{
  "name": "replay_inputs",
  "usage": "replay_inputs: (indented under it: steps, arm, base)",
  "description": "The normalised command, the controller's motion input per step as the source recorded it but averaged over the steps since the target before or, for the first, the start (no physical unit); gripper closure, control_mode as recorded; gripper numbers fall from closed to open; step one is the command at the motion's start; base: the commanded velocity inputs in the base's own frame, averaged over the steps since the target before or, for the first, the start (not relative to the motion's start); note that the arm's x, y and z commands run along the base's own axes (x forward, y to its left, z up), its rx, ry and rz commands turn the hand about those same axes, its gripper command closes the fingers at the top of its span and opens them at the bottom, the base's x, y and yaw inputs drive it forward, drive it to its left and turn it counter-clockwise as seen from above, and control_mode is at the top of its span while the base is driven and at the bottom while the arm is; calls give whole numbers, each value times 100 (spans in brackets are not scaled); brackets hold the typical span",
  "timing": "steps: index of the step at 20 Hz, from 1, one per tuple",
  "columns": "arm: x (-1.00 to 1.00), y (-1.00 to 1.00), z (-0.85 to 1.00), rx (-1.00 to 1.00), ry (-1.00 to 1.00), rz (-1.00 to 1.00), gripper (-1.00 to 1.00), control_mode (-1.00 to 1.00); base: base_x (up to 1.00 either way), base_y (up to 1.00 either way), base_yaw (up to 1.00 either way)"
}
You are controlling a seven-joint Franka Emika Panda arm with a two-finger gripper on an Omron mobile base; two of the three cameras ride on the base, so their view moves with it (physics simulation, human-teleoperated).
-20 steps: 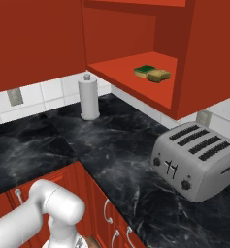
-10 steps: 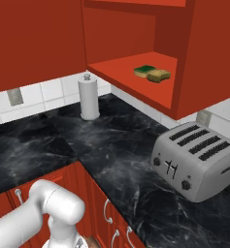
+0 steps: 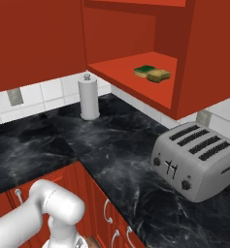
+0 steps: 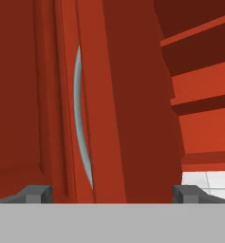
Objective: Pick up the sponge and sponge from the sink, and place them back in the cabinet, and close the cabinet door.
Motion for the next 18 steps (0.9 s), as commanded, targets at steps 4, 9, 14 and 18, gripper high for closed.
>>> replay_inputs:
  steps: [4, 9, 14, 18]
  arm:
    - [0, -11, 0, 0, 0, -10, -100, -100]
    - [0, -17, 0, 0, 0, -6, -100, -100]
    - [0, -13, 0, 0, 0, -4, -100, -100]
    - [7, -1, 0, 0, 0, -3, -100, -100]
  base:
    - [0, 0, 0]
    - [0, 0, 0]
    - [0, 0, 0]
    - [0, 0, 0]
